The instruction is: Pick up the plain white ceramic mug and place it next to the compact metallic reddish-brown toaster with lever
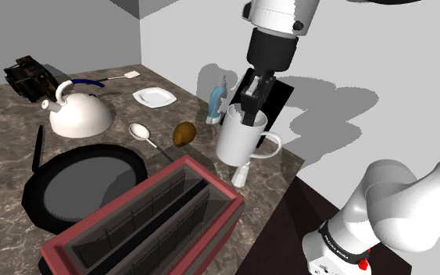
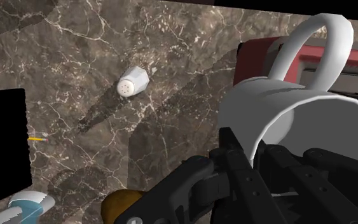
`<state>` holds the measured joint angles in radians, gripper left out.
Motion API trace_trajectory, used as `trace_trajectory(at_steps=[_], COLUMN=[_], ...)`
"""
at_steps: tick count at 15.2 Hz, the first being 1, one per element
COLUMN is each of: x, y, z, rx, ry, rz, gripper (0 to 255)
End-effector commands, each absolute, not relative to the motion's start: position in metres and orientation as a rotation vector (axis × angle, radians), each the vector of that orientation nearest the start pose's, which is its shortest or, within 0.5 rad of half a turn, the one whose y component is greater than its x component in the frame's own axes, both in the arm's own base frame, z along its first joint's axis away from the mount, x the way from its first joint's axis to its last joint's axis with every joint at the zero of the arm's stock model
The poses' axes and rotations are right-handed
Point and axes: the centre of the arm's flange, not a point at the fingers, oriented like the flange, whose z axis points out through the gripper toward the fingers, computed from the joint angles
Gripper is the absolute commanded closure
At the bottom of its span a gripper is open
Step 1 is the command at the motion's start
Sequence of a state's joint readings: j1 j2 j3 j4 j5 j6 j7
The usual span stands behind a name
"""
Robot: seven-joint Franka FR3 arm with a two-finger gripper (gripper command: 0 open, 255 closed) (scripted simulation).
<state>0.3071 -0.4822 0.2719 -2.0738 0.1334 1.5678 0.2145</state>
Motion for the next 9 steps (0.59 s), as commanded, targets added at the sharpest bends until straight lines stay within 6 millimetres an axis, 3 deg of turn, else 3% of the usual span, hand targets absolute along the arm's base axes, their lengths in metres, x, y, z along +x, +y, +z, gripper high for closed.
trace_trajectory(at_steps=[1,9], x=[0.316,0.316], y=[0.251,0.251], z=[0.597,0.555], rx=[-3.105,-3.105], ry=[-0.517,-0.517], rz=[0.061,0.061], gripper=[255,255])
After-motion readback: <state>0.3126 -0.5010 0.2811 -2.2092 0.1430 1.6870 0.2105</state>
